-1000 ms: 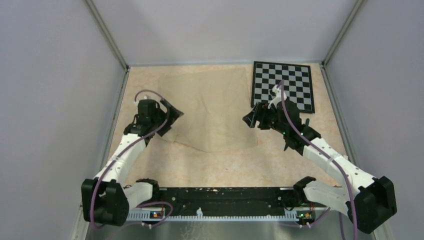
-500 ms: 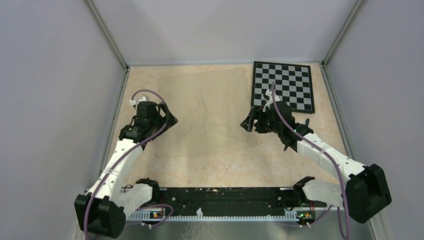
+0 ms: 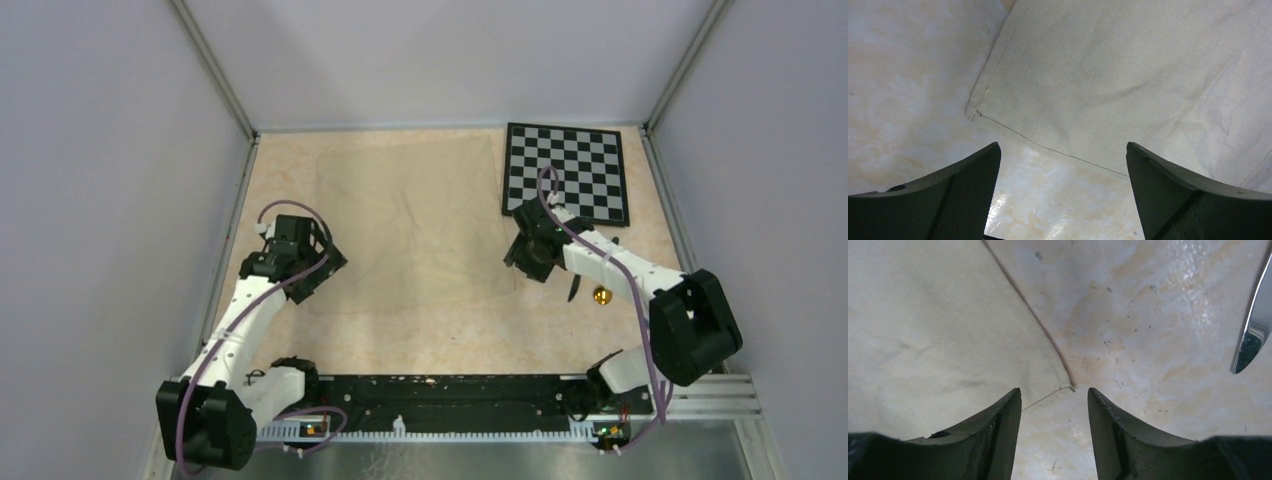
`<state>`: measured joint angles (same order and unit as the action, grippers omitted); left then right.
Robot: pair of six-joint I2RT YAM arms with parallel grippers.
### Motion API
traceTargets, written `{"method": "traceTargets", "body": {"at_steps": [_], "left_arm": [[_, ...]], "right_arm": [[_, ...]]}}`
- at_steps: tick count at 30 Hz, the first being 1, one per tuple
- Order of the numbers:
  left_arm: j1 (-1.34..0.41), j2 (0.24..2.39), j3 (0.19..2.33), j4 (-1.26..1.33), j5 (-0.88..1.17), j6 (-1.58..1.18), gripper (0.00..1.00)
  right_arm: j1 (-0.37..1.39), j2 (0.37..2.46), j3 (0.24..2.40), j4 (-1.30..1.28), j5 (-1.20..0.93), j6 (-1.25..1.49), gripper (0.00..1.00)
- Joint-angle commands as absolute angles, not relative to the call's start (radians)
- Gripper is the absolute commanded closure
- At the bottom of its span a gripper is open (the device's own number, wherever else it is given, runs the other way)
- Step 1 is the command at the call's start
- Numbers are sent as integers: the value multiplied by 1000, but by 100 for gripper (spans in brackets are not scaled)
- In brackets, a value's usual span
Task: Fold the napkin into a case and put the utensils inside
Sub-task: Pick up the flattened napkin from the center of the board.
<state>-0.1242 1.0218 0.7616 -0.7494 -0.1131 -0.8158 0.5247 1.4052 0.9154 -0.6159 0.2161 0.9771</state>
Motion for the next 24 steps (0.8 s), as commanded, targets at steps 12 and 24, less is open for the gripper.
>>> {"method": "traceTargets", "body": {"at_steps": [12,24], "left_arm": [[-122,957,859,-791,-170,-703,7],[-122,940,886,-840,-212,-691,5]], "right_arm": [[645,1684,1090,-787,324,1216,50],[684,1766,1105,-868,358,1346,50]]}}
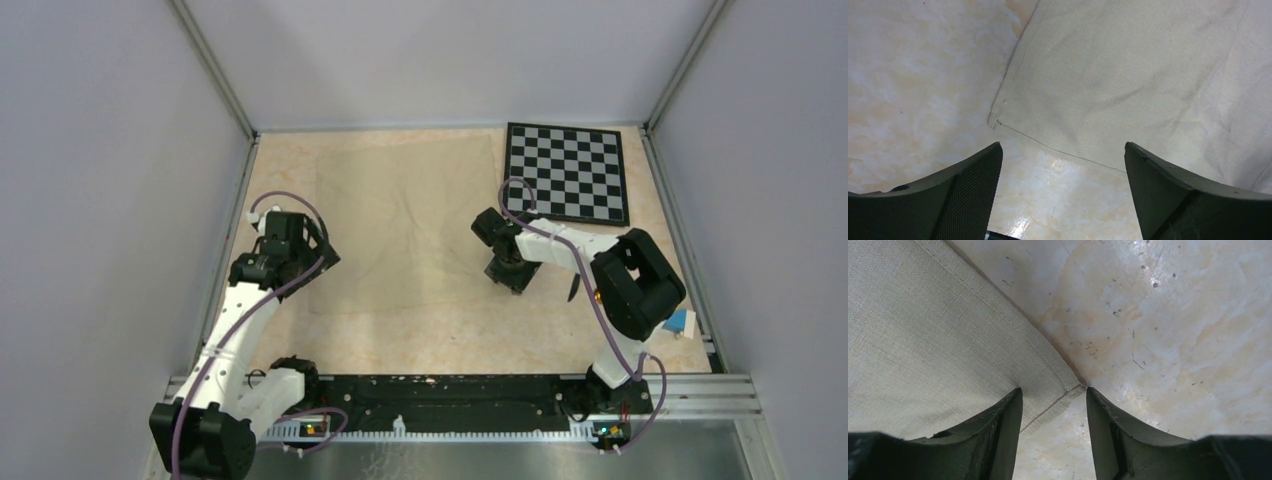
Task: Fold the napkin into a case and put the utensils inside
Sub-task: Pick up the flattened napkin from the center of the board.
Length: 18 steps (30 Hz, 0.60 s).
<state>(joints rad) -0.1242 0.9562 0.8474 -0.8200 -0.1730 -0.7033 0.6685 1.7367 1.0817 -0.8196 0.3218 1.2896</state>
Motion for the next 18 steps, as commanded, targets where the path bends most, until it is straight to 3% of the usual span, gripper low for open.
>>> {"method": "traceTargets", "body": {"at_steps": [1,15,16,18], "left_arm": [[-122,940,888,-846,-217,-700,4],[-123,1046,853,-934,-232,-796,8],[-123,1068,837,-921,-198,-809,10],[-121,1127,812,-917,-177,-860,26]], "right_arm": [[683,1769,1096,-862,359,1352,51],[684,1732,1036,-754,335,1377,93],[684,1729,1027,-742,328,1377,94],[683,1726,1008,-717,315,1375,97]]}}
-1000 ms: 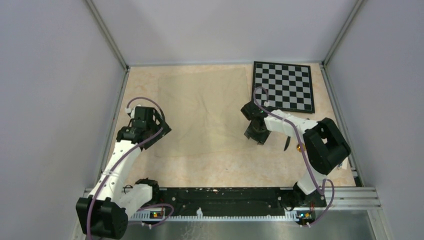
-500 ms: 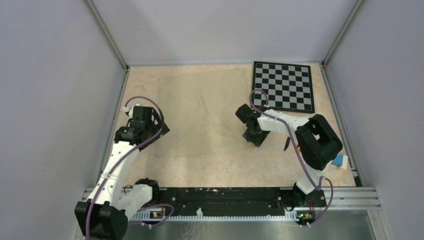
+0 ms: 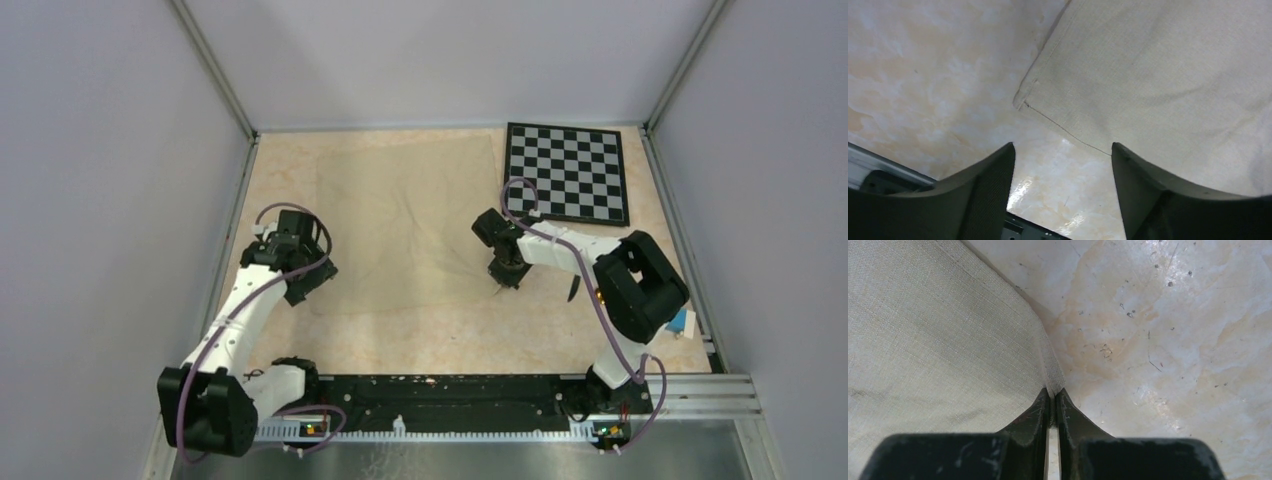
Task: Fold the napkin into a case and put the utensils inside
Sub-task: Pick up the flattened napkin from the center of the board.
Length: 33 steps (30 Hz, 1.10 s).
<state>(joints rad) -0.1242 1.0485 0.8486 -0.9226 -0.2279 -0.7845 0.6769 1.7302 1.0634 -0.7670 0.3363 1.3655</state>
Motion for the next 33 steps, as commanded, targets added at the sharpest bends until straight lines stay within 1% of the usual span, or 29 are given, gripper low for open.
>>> {"method": "traceTargets", "body": {"at_steps": [1,2,5,10,22,27,29,30,33], "left_arm": [[-120,1157,802,-926,-201,-891,32],[-117,1188,795,-936,-224,-917,37],[-111,1276,783,-935,-270,-952,42],[-101,1384,807,-925,-320,-959,44],[-97,1443,798,-825,-322,-932,43],[-87,1474,762,-773,-334,-937,48],[-81,1484,744,-763,-342,-947,54],[-75,1487,733,-759,-337,-947,61],[-65,1471,703,-740,-325,-954,76]], "right_arm": [[682,1725,998,-703,310,1374,98],[683,1722,991,-692,305,1373,99],[683,1712,963,-652,283,1367,100],[677,1702,941,-606,268,1342,100],[613,1697,875,-515,202,1280,100],[607,1695,874,-516,194,1274,100],[607,1687,873,-521,193,1274,100],[607,1683,873,-526,195,1273,100],[607,1666,871,-534,206,1267,100]]}}
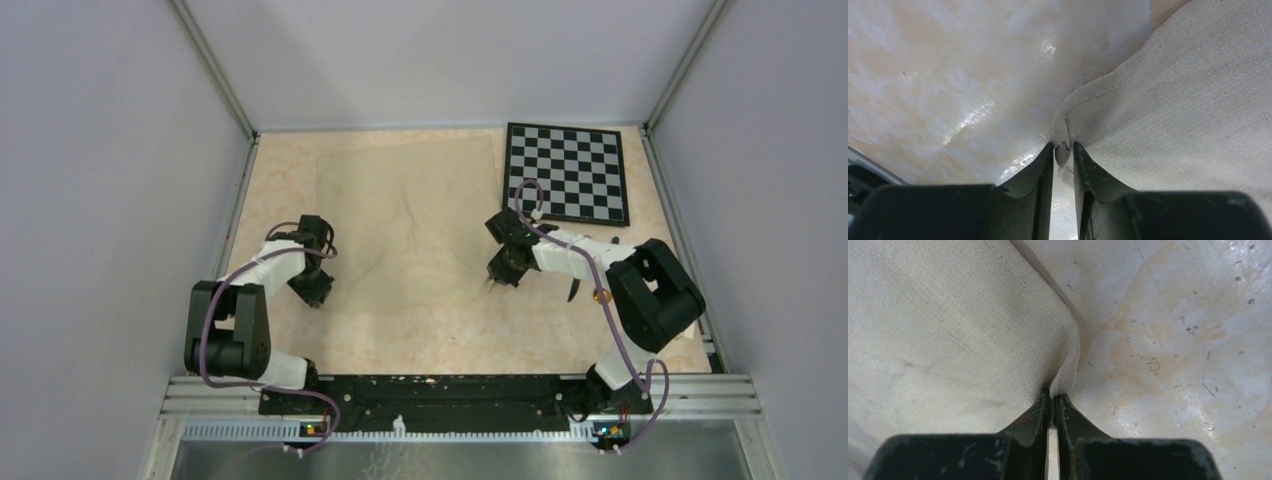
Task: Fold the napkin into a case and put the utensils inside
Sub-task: Pick up the flattened napkin from the center of the board, then flatten the napkin at the center of the board.
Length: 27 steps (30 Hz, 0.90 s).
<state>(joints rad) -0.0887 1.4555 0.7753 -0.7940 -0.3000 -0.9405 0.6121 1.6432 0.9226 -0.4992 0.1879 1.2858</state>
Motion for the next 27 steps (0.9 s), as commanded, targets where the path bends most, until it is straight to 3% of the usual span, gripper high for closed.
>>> {"method": "traceTargets", "body": {"at_steps": [1,3,4,9,14,20,24,27], "left_arm": [[-60,1458,696,-733,-319,-952,82],[-52,1408,695,-739,-314,-952,98],[-48,1377,705,-758,-317,-954,100],[-43,1114,846,-900,-354,-914,100],[-43,830,1131,-1034,-395,-831,100],[-44,571,1458,-856,-289,-657,100],[-44,503,1573,-723,-209,-639,100],[-45,540,1659,-712,-176,-636,100]], "right_arm": [[607,1661,871,-535,209,1259,100],[607,1651,872,-532,206,1234,100],[610,1640,872,-524,201,1208,100],[630,1470,882,-504,227,1039,100],[630,1151,906,-455,70,808,100],[634,791,997,-288,-169,690,100],[637,697,1081,-148,-334,682,100],[638,684,1099,-63,-343,742,100]]}}
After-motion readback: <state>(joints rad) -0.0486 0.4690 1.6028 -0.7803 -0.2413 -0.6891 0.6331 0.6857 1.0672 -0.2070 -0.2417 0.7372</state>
